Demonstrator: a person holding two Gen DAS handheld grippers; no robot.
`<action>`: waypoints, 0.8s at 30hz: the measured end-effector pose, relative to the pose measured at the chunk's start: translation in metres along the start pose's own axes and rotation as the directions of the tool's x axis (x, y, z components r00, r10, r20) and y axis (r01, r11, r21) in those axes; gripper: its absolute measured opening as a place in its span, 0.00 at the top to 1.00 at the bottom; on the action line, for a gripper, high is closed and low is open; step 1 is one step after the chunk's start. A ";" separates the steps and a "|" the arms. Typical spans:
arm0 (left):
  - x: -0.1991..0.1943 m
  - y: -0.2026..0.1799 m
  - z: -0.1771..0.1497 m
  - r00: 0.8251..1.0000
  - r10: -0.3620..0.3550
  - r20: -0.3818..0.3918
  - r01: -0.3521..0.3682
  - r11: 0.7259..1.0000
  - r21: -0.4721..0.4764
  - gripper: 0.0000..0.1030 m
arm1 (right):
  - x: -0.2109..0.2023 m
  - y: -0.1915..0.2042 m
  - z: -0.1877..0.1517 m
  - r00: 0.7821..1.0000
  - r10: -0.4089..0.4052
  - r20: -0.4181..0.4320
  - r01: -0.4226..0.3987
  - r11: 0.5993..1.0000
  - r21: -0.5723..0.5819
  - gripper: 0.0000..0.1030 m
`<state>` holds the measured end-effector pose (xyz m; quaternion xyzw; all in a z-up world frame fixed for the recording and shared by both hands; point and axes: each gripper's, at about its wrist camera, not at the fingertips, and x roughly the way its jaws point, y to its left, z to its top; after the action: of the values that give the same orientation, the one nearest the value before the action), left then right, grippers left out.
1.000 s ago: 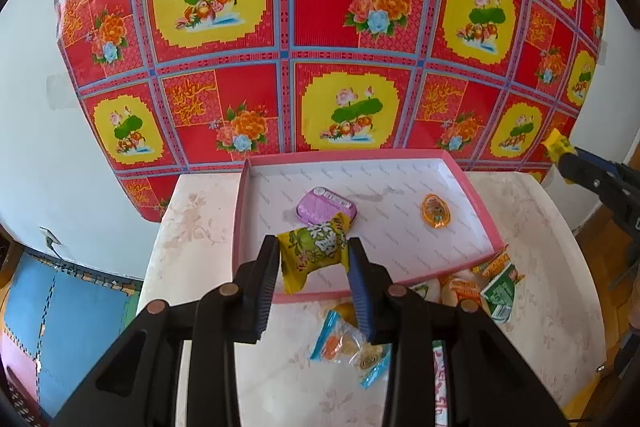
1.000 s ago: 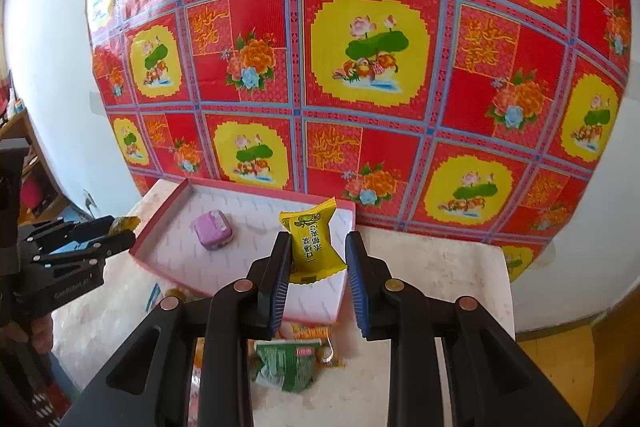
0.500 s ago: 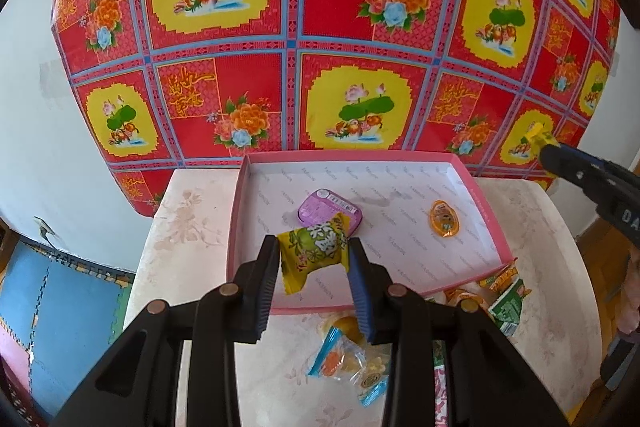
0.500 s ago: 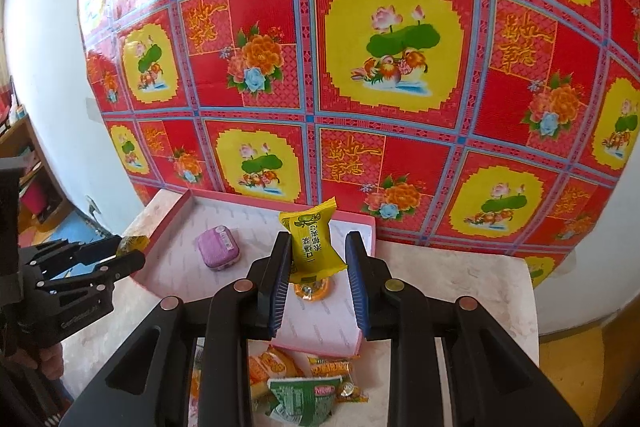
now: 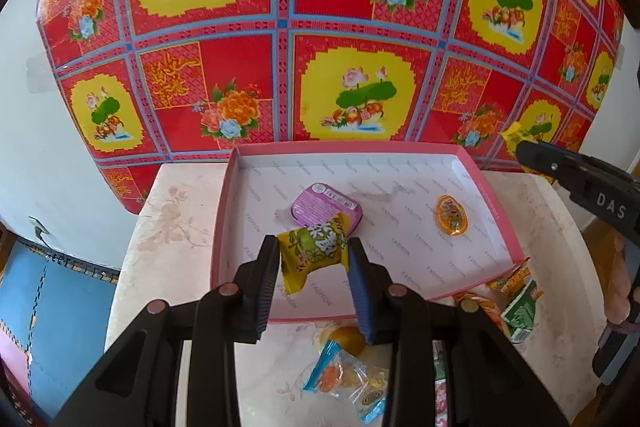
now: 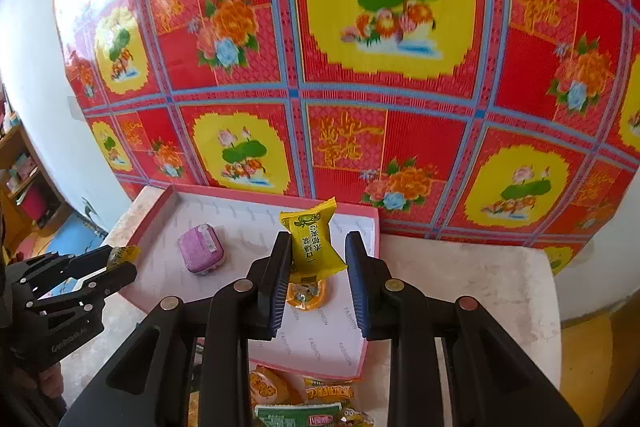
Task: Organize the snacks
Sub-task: 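Lift both yellow packets and carry them into the pink tray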
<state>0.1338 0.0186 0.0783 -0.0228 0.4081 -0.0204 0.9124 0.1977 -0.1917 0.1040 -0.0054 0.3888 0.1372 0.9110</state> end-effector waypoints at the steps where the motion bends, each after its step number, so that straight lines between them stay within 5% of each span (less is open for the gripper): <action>1: 0.003 -0.001 -0.001 1.000 0.000 -0.003 0.000 1.000 0.002 0.66 | 0.004 -0.001 -0.001 1.000 0.002 -0.006 -0.002 1.000 0.002 0.73; 24: 0.069 0.004 -0.008 0.995 0.037 -0.093 -0.038 0.999 -0.014 0.66 | 0.080 -0.023 -0.014 0.992 0.005 -0.125 0.002 0.998 0.055 0.73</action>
<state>0.1736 0.0185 0.0216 -0.0213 0.4508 -0.0012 0.8924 0.2468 -0.1961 0.0350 0.0112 0.4487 0.1266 0.8846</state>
